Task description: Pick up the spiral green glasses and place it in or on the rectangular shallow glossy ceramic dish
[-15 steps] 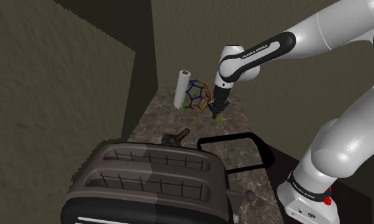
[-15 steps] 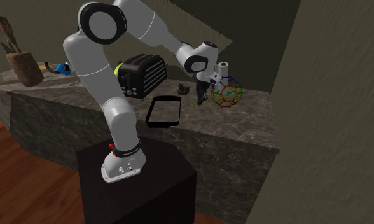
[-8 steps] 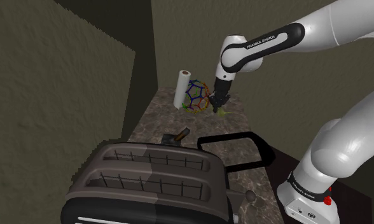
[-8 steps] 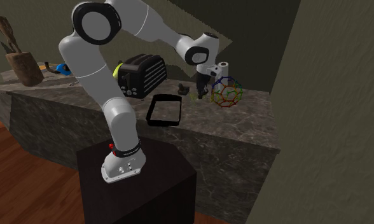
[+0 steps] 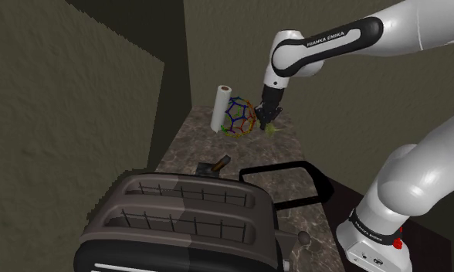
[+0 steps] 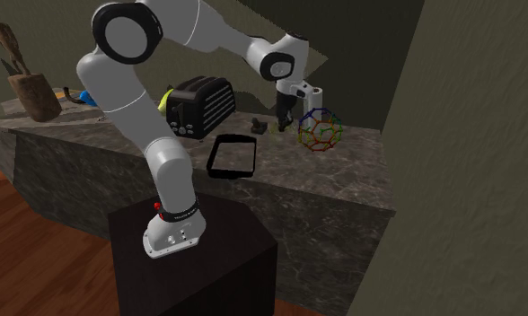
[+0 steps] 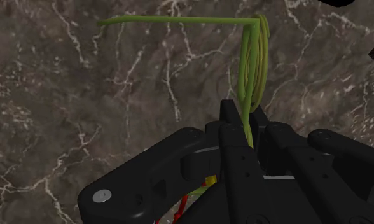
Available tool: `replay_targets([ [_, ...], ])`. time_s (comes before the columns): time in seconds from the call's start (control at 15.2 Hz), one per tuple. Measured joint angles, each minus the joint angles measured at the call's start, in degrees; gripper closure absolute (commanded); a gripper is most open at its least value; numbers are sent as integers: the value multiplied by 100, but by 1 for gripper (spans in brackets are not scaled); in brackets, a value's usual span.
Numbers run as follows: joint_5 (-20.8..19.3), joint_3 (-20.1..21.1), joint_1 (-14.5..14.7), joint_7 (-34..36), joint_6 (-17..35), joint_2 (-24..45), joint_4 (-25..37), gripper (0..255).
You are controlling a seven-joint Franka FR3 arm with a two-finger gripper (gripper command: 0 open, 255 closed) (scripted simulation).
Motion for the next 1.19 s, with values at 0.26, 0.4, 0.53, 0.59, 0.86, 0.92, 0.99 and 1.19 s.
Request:
replay_targets([
  [0.26, 84, 223, 135, 308, -12, -689, -625, 255],
  [0.4, 155, 363, 224, 504, -71, -1018, -861, 255],
  [0.53, 251, 519, 332, 708, -120, -1461, -1216, 255],
  [0.59, 293, 581, 377, 783, -128, -1604, -1335, 255],
  [0.86, 540, 902, 633, 1202, -277, -2296, -1801, 255],
  [0.92, 623, 1007, 722, 1342, -346, -2496, -1904, 255],
  [0.99, 699, 1096, 793, 1436, -321, -2617, -2030, 255],
  [1.19, 780, 1163, 848, 1451, -121, -2674, -2281, 255],
])
